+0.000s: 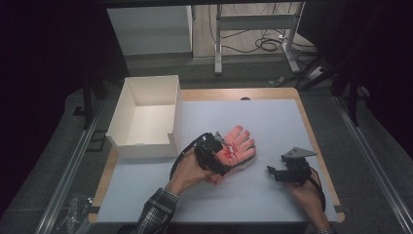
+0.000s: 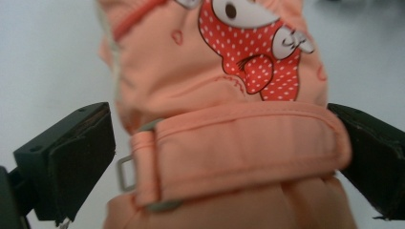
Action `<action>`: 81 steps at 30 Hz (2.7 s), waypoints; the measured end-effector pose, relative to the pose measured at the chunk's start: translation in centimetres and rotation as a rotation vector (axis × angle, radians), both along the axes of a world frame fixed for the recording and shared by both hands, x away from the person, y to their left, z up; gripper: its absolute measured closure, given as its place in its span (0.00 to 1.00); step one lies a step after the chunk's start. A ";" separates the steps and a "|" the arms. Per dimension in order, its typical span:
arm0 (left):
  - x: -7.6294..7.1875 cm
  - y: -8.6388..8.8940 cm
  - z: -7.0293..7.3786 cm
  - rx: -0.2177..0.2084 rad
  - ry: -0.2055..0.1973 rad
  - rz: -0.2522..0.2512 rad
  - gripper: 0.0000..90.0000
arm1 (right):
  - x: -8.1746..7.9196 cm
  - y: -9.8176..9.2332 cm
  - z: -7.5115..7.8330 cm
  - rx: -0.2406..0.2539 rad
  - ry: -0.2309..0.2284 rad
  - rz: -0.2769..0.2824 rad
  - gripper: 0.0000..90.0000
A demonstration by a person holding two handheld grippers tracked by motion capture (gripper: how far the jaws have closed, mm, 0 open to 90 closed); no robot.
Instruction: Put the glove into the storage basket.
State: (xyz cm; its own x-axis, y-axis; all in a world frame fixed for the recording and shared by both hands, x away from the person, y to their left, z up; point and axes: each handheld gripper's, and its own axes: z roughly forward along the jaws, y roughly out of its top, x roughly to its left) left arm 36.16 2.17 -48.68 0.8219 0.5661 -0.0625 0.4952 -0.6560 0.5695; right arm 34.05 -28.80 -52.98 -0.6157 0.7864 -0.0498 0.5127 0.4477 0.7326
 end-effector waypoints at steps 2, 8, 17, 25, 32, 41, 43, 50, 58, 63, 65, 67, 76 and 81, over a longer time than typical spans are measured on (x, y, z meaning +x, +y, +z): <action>0.1 -0.3 -0.6 0.003 0.015 -0.012 0.00 | 0.0 0.0 0.0 -0.001 0.000 0.000 0.28; -0.1 -1.0 -1.7 0.062 0.017 -0.015 0.00 | 0.0 0.0 0.0 -0.001 -0.001 0.000 0.28; -0.6 -2.0 -3.0 0.168 0.000 -0.027 0.08 | 0.0 0.0 0.0 -0.002 -0.001 -0.002 0.27; -1.1 -1.5 -2.4 0.131 0.018 -0.049 0.40 | 0.0 0.0 0.0 -0.003 -0.001 -0.003 0.27; -1.0 -1.2 -1.8 0.111 0.020 -0.057 0.49 | 0.0 0.0 0.0 -0.003 -0.001 -0.003 0.27; 0.0 -0.3 -0.1 0.067 0.029 0.009 0.48 | 0.0 0.0 0.0 -0.004 -0.001 -0.003 0.27; 0.3 -0.2 0.4 0.073 0.024 0.023 0.48 | 0.0 0.0 0.0 -0.004 -0.002 -0.003 0.27; 1.5 0.0 1.9 0.077 0.009 0.063 0.47 | 0.0 0.0 0.0 -0.004 -0.002 -0.003 0.27; 2.9 0.5 3.9 0.063 0.009 0.113 0.46 | 0.0 0.0 0.0 -0.004 -0.001 -0.004 0.27; 3.9 1.0 5.2 0.053 0.006 0.155 0.46 | 0.0 0.0 0.0 -0.002 -0.003 -0.005 0.27; 4.3 1.2 5.7 0.044 0.008 0.166 0.46 | 0.0 0.0 0.0 -0.003 -0.004 -0.004 0.27; 4.7 1.3 6.2 0.044 0.011 0.178 0.46 | 0.0 0.0 0.0 -0.001 -0.002 -0.004 0.27; 6.4 2.4 8.5 0.052 0.015 0.241 0.46 | 0.0 0.0 0.0 -0.001 -0.002 -0.004 0.27; 7.0 3.2 9.8 0.060 0.007 0.271 0.46 | 0.0 0.0 0.0 -0.001 -0.003 -0.004 0.27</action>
State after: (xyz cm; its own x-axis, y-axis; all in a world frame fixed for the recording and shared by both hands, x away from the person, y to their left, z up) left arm 43.19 5.33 -38.89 0.6398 0.7681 -0.0277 0.6611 -0.5316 0.5295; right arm 34.04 -28.77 -53.02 -0.6125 0.7888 -0.0524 0.5125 0.4467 0.7334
